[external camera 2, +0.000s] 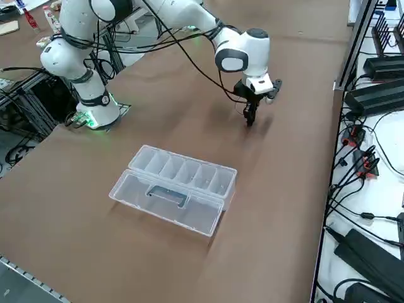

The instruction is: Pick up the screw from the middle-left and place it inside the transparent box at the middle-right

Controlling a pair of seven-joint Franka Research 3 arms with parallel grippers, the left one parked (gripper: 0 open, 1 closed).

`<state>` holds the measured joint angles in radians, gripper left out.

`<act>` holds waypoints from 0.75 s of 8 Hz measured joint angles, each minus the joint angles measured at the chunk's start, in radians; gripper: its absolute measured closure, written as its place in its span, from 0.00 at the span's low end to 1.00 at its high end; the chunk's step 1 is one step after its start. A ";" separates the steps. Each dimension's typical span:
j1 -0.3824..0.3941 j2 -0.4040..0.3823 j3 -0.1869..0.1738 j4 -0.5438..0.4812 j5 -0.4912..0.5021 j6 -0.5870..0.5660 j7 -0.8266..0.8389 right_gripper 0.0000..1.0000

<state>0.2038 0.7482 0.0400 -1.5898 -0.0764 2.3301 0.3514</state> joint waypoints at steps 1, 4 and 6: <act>0.000 0.000 0.000 0.000 0.000 0.000 0.000 0.85; 0.001 -0.002 0.000 0.000 0.000 0.000 0.000 0.93; 0.001 -0.009 0.000 0.000 0.000 -0.001 0.000 0.93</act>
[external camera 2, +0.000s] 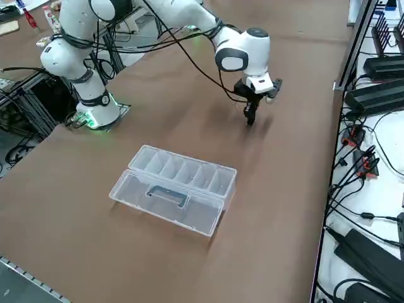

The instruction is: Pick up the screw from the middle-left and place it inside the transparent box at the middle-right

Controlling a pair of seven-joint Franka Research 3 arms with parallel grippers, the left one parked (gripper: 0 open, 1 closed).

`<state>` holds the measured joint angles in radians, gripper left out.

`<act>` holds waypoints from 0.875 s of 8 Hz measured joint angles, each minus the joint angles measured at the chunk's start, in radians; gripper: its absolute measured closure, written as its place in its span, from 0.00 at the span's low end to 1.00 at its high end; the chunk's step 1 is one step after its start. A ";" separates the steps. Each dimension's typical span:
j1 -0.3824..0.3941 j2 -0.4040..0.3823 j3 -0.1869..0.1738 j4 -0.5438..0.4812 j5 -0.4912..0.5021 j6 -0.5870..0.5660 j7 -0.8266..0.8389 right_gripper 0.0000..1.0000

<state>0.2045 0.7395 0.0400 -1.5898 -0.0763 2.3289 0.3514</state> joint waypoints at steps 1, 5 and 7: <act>-0.001 -0.013 -0.001 0.002 0.000 -0.012 0.000 0.93; -0.059 -0.163 -0.009 0.006 0.032 -0.170 -0.064 0.93; -0.146 -0.234 -0.016 0.005 0.048 -0.284 -0.220 0.93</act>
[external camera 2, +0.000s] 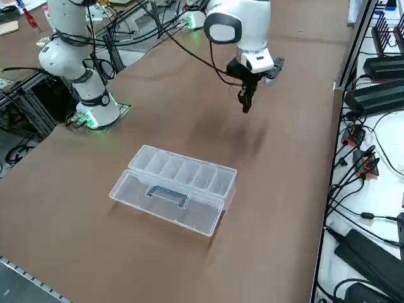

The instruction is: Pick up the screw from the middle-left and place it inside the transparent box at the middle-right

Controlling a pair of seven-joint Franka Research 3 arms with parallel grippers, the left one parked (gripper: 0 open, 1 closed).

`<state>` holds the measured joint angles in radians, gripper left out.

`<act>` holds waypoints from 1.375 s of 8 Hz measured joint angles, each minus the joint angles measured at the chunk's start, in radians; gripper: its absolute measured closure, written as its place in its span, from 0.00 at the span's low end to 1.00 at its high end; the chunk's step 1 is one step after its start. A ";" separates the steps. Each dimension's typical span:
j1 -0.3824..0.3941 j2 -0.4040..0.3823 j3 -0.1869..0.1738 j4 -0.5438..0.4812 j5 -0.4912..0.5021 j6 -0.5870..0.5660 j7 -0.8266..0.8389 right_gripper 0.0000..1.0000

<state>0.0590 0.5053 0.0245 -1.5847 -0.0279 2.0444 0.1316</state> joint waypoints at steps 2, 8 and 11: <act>-0.112 -0.043 -0.002 -0.001 0.006 -0.074 -0.169 0.93; -0.370 -0.053 -0.014 -0.019 0.004 -0.097 -0.543 0.93; -0.429 -0.031 -0.013 -0.032 0.004 -0.085 -0.576 0.93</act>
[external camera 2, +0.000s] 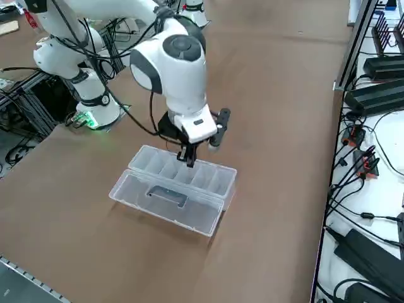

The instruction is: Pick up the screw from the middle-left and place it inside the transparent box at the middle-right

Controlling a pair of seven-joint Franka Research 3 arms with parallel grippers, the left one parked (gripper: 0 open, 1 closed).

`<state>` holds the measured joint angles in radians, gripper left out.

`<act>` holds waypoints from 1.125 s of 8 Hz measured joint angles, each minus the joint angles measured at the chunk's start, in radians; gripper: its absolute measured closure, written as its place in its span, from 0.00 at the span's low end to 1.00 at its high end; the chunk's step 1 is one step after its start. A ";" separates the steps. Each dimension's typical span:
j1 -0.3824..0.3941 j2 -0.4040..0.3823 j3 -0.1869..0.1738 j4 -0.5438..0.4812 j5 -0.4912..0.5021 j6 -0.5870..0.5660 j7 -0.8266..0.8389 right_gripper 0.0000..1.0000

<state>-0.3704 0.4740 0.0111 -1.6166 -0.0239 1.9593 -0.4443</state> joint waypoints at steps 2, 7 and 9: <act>-0.005 0.032 0.001 -0.001 0.000 0.018 0.000 0.93; -0.004 0.058 0.008 -0.001 0.000 0.031 -0.001 0.62; -0.003 0.056 0.011 0.001 0.000 0.029 -0.004 0.27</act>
<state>-0.3739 0.5297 0.0217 -1.6160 -0.0239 1.9887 -0.4483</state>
